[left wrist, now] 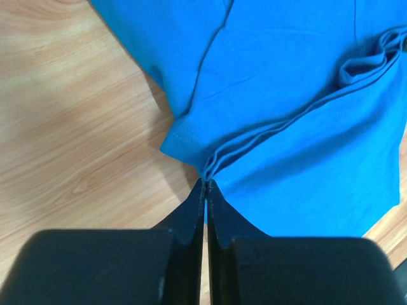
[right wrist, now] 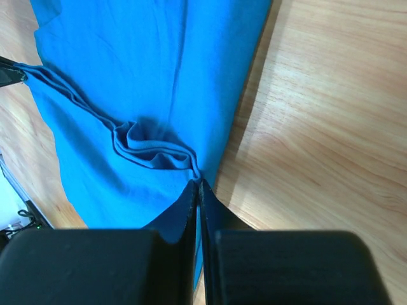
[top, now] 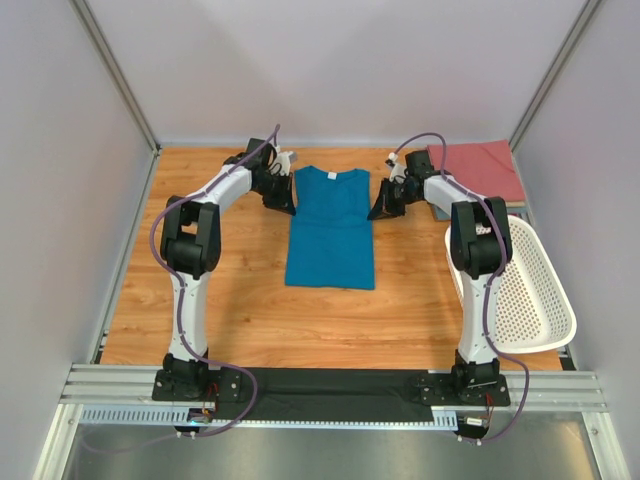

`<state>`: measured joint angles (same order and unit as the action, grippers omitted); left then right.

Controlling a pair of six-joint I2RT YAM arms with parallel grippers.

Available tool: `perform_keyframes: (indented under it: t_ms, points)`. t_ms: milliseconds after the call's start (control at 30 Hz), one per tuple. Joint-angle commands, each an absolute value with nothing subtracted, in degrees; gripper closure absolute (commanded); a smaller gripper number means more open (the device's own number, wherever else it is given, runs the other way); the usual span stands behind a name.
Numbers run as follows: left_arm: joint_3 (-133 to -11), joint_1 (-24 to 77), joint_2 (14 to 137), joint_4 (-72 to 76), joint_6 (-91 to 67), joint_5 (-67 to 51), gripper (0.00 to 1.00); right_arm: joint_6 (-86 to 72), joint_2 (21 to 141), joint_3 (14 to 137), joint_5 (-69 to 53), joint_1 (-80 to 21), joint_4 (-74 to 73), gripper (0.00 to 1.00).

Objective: Fold and stack the t-shirts
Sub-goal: Fold the tshirt

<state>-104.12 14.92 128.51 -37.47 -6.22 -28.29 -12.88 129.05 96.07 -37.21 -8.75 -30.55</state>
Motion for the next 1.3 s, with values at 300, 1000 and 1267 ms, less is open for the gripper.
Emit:
perform_keyframes:
  t_ms: [300, 1000, 1267]
  points:
    - [-105.4, 14.1, 128.1, -33.2, -12.3, -26.1, 1.0, -16.0, 126.3, 93.3, -37.1, -7.0, -23.7, 1.0]
    - [-102.9, 13.6, 122.6, -37.5, -18.7, -11.8, 0.58, -26.6, 117.0, 89.7, -27.2, -7.2, -29.1, 0.53]
    - [-85.1, 14.1, 106.4, -34.9, -24.2, -19.8, 0.52, -27.2, 100.3, 68.9, -22.1, -12.5, -34.1, 0.46]
